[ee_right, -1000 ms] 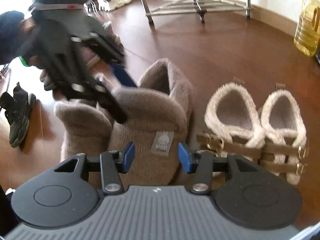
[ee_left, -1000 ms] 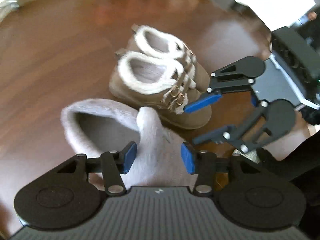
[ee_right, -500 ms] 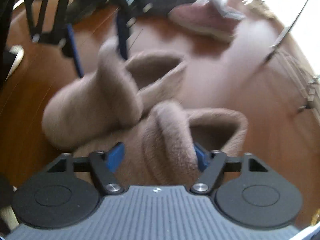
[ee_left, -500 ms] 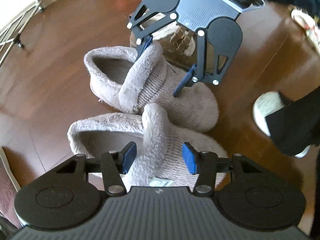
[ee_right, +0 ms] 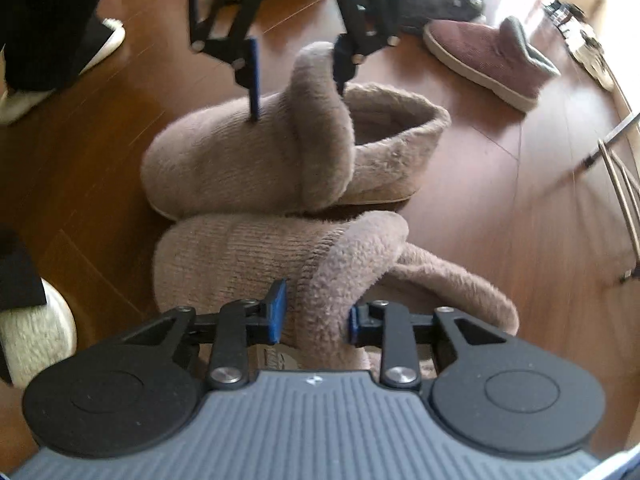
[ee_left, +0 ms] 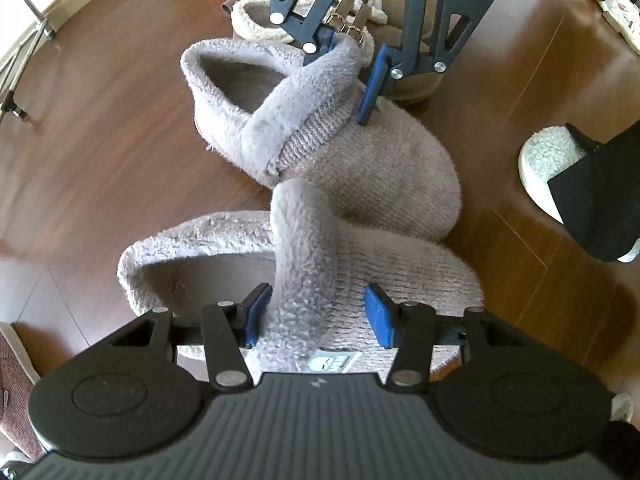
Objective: Organize scattered shoes
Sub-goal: 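Lower the slipper beside its mate with the left tool while the right tool steadies the first slipper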
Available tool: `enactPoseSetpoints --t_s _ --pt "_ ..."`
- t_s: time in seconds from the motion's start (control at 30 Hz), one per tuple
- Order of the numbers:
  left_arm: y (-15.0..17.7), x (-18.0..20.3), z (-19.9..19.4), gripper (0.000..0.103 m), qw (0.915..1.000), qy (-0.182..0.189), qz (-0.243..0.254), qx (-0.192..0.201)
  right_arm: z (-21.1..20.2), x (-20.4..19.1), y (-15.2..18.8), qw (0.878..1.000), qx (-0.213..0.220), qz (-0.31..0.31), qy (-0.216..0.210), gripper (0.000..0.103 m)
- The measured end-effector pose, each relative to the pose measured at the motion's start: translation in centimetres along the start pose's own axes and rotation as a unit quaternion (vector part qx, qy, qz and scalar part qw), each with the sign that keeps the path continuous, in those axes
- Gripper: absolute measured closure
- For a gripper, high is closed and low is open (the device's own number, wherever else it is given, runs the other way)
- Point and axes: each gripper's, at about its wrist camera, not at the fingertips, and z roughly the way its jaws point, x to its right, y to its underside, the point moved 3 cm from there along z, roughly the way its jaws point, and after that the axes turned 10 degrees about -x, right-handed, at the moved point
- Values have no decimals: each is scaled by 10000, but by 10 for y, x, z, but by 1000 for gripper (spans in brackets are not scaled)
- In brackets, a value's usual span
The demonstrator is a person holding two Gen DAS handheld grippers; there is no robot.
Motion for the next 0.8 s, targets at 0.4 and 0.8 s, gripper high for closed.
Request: enactPoseSetpoints --t_s 0.4,0.8 --pt "-8 1 4 48 10000 -38 39 32 19 18 -20 9910 222 -123 -1316 73" --pt "-17 -1 4 46 9998 62 90 138 24 13 -30 9868 -5 -375 -1578 74"
